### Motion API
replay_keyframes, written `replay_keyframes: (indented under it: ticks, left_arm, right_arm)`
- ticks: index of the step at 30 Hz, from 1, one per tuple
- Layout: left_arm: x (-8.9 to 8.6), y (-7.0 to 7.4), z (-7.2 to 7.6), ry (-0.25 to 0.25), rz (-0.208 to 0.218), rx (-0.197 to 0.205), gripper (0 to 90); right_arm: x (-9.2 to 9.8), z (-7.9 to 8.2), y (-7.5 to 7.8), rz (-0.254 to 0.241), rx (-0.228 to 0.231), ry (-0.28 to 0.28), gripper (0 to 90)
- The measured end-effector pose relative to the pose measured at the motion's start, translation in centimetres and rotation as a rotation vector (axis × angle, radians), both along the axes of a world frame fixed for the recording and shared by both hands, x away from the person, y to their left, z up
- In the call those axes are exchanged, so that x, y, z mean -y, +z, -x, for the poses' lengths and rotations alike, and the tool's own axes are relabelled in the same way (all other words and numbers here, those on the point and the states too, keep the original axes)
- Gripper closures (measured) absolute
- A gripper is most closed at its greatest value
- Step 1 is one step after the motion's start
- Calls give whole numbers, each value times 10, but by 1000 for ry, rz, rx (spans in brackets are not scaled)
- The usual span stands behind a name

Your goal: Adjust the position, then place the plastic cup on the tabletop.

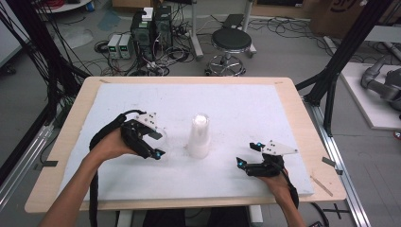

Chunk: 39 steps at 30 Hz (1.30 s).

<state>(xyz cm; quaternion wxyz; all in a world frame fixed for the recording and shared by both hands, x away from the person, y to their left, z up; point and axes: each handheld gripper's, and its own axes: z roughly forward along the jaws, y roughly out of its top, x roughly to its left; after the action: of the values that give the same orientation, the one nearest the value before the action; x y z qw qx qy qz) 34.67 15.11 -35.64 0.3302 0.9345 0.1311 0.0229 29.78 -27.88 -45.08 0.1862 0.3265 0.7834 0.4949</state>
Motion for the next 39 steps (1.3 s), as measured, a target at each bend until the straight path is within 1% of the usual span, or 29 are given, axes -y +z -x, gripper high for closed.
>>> replay_keyframes:
  ticks: [2,3,5,7,12,14,15,16,18,19,21,23,26,27,29,32,34,35,36,38,39]
  left_arm:
    - [-1,0,-1,-6,-13,-7,325]
    - [0,0,-1,-3,-15,-5,325]
    - [0,-1,-1,1,-19,-12,325]
    - [0,-1,-2,-3,-24,-9,325]
    - [0,-1,-1,4,-17,-4,325]
    - [0,-1,-1,8,-17,-7,326]
    - [-1,-1,-2,0,-25,-8,326]
    - [0,-1,-2,8,-18,-8,326]
    - [0,-2,-3,12,-25,-6,325]
    - [1,-2,-4,11,-26,-13,326]
    - [2,-4,-4,14,-31,-13,326]
    - [3,-5,-6,15,-47,-14,326]
    - [4,-7,-9,27,-57,-19,326]
    - [5,-8,-10,27,-70,-19,326]
    - [7,-11,-13,36,-83,-20,325]
    - [11,-15,-16,45,-99,-25,326]
    - [12,-17,-18,51,-108,-33,326]
    - [12,-18,-19,58,-104,-37,326]
    - [13,-18,-20,54,-110,-37,326]
    - [14,-19,-21,62,-124,-30,326]
    - [15,-21,-21,70,-127,-34,326]
  right_arm:
    - [0,0,-1,1,-2,-1,175]
    - [0,-1,-1,3,-9,-2,175]
    - [0,-1,-1,-2,-3,-4,175]
    - [0,-1,-1,-8,-9,-8,175]
    - [0,-1,-1,-4,5,-3,175]
    - [0,0,-1,-6,-1,-6,175]
    - [1,0,-1,-6,-1,-5,175]
    - [1,0,-1,-6,0,-5,175]
    - [1,0,-1,-6,0,-6,175]
    - [1,0,-1,-5,3,-6,175]
    - [0,0,-1,-5,-1,-9,175]
    - [0,-1,-1,2,-1,-4,175]
    - [0,-1,-1,0,-10,-4,175]
    - [0,-1,-1,1,-5,-4,175]
    - [0,-2,-1,0,-11,-6,175]
    - [0,-2,-1,4,-3,-2,175]
    - [0,-1,-1,4,-9,-4,175]
    - [0,-1,-1,5,-8,-3,176]
    - [0,-1,-1,6,-6,-1,175]
    - [-1,-1,-1,5,-9,-3,175]
    - [-1,-1,-1,5,-10,-3,175]
